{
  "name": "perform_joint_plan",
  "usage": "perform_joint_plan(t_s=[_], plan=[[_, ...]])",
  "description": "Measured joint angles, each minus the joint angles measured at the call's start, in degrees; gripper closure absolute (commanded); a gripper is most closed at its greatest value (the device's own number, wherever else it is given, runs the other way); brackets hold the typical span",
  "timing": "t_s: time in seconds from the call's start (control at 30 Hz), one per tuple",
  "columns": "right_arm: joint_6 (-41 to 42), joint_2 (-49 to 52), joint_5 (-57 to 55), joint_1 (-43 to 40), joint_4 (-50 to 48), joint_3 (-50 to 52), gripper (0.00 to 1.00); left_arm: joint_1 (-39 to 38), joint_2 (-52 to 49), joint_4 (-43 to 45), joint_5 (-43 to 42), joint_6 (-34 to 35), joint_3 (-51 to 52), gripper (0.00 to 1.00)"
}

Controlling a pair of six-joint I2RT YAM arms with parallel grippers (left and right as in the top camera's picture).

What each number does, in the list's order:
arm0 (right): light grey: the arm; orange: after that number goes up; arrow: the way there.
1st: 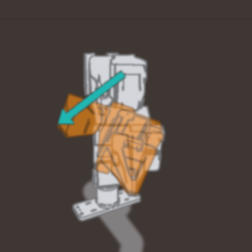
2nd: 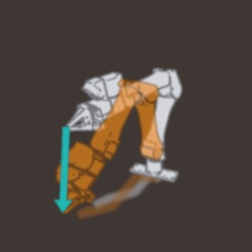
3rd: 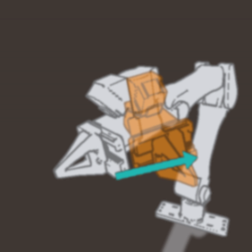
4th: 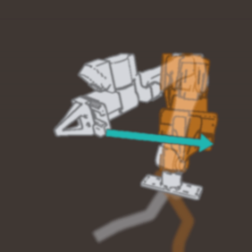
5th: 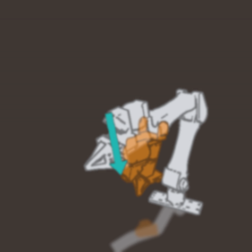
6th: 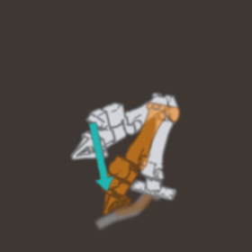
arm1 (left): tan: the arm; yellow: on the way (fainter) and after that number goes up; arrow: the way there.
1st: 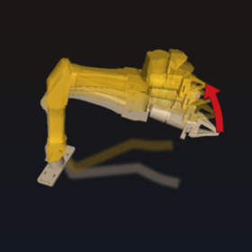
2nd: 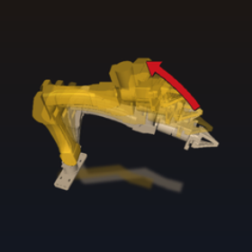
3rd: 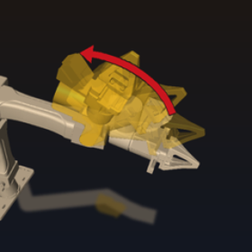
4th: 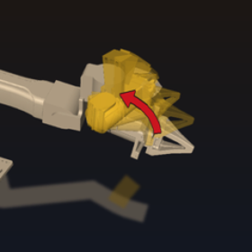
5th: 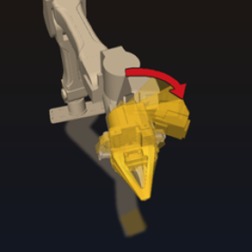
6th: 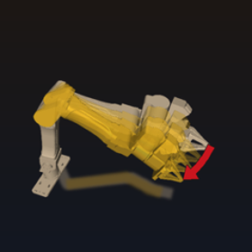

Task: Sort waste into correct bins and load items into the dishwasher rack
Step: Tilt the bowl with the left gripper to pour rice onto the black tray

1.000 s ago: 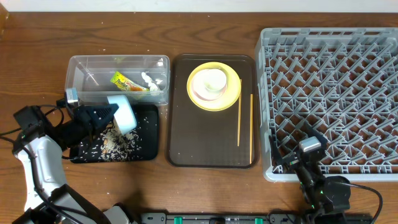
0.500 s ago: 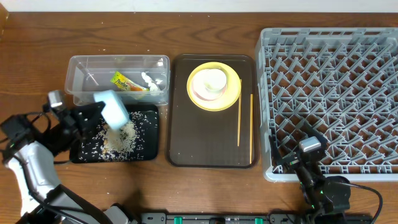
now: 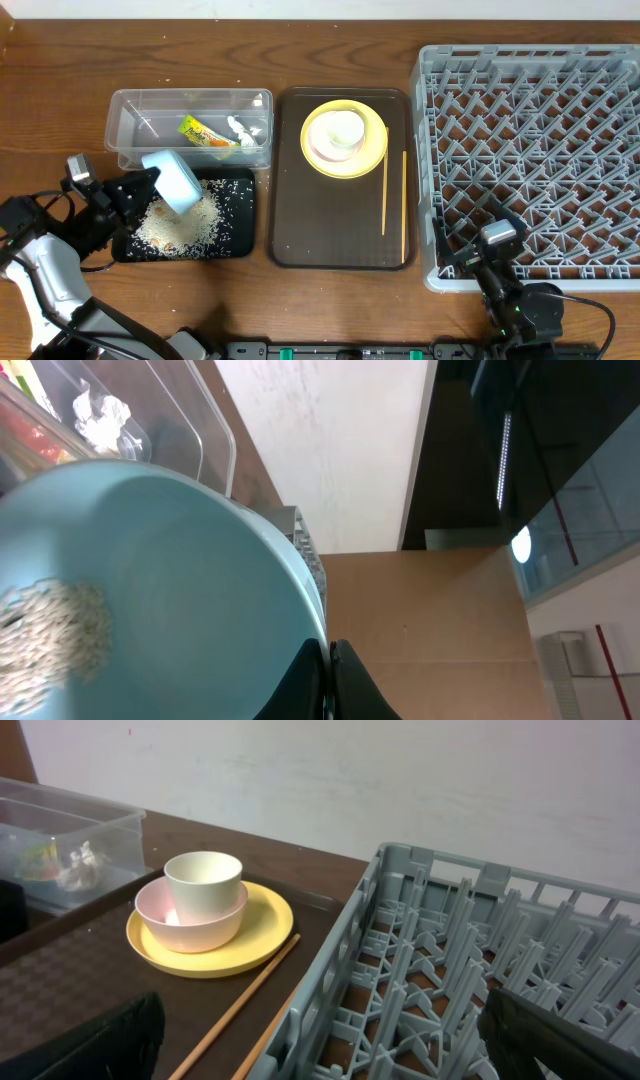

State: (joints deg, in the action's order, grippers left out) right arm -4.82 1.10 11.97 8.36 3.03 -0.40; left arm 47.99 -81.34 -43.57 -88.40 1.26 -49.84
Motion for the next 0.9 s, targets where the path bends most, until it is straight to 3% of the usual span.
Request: perform_joint_plan(t_s=[0.9], plan=[[0.0, 0.0, 0.0, 0.0, 0.0, 0.0, 0.01, 0.0, 0.0, 0.2, 0.0, 0.0, 0.0, 0.94]])
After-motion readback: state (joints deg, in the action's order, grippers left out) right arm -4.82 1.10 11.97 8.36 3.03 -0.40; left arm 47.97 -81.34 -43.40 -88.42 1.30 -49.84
